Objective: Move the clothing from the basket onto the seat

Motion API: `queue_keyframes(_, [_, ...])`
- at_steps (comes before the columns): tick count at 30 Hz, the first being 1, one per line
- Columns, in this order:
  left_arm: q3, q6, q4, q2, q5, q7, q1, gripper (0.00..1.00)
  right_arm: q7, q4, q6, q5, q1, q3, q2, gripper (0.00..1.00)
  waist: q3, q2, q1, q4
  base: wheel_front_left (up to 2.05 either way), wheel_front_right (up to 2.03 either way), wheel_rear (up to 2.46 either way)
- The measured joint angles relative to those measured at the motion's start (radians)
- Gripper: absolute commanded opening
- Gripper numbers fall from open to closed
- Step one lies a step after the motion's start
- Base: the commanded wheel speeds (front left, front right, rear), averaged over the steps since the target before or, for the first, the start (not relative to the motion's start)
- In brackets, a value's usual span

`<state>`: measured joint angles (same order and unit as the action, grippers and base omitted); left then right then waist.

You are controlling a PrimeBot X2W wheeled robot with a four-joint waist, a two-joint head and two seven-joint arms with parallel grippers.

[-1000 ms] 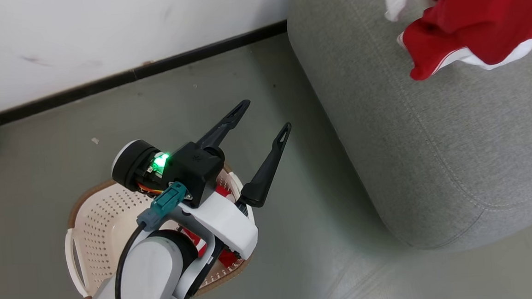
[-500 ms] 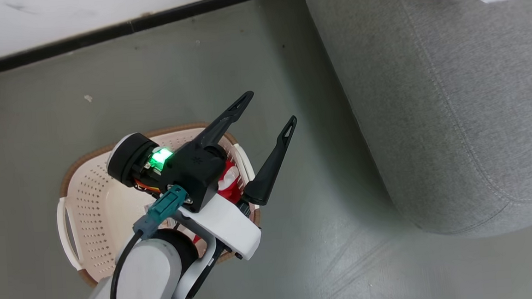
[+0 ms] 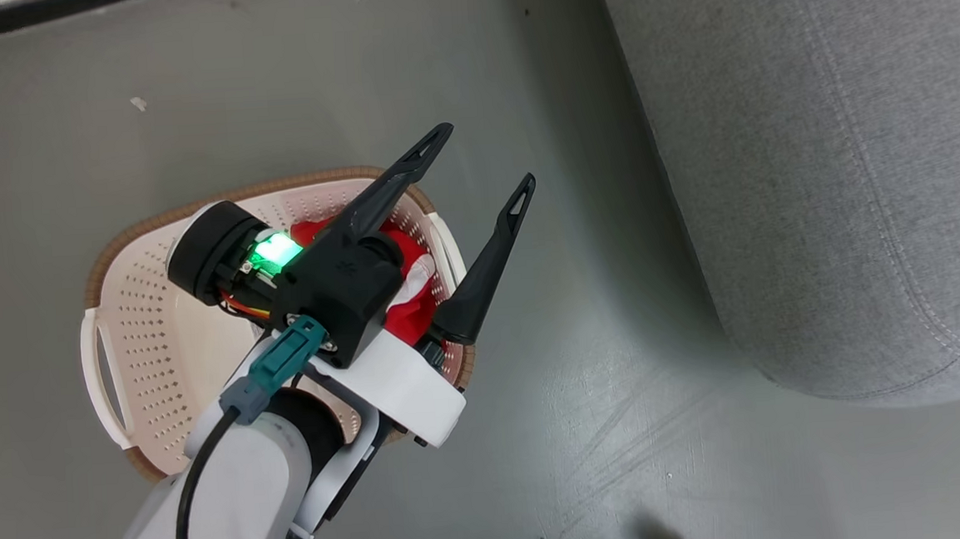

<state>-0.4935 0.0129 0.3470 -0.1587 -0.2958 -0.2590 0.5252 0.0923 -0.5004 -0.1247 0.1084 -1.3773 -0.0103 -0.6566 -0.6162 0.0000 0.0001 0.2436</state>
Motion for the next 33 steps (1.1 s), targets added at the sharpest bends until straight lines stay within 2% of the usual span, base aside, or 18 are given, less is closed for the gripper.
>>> queue_keyframes(16, [0.017, 0.007, 0.023, -0.006, 0.004, -0.012, 0.041, 1.00, -0.041, -0.187, 0.000, -0.060, 0.086, 0.141, 0.196, 0.00, -0.112, 0.0000, 0.0000, -0.009, 0.00, 0.00, 0.00])
queue_keyframes(27, [0.032, 0.017, 0.025, -0.013, 0.017, -0.002, 0.066, 1.00, -0.101, -0.265, 0.000, -0.053, 0.083, 0.221, 0.243, 0.00, -0.166, 0.0000, 0.0000, -0.017, 0.00, 0.00, 0.00])
queue_keyframes(28, [0.038, 0.017, 0.023, -0.018, 0.019, -0.001, 0.068, 1.00, -0.101, -0.274, 0.000, -0.045, 0.083, 0.219, 0.251, 0.20, -0.168, 0.0000, 0.0000, -0.015, 0.00, 0.00, 0.00])
queue_keyframes(30, [0.048, 0.017, 0.015, -0.029, 0.020, 0.009, 0.068, 1.00, -0.101, -0.290, 0.000, -0.032, 0.088, 0.218, 0.271, 0.47, -0.169, 0.0000, 0.0000, -0.011, 0.00, 0.00, 0.00])
queue_keyframes(31, [0.051, 0.017, 0.012, -0.031, 0.020, 0.014, 0.068, 1.00, -0.101, -0.293, 0.000, -0.024, 0.093, 0.216, 0.275, 0.76, -0.168, 0.0000, 0.0000, -0.009, 0.00, 0.00, 0.00])
queue_keyframes(32, [0.054, 0.017, 0.010, -0.031, 0.020, 0.015, 0.069, 1.00, -0.101, -0.294, 0.000, -0.018, 0.098, 0.215, 0.276, 1.00, -0.166, 0.0000, 0.0000, -0.008, 0.00, 0.00, 0.00])
queue_keyframes(33, [0.058, 0.017, 0.007, -0.031, 0.020, 0.016, 0.069, 1.00, -0.101, -0.297, 0.000, -0.013, 0.103, 0.216, 0.275, 1.00, -0.165, 0.0000, 0.0000, -0.006, 0.00, 0.00, 0.00])
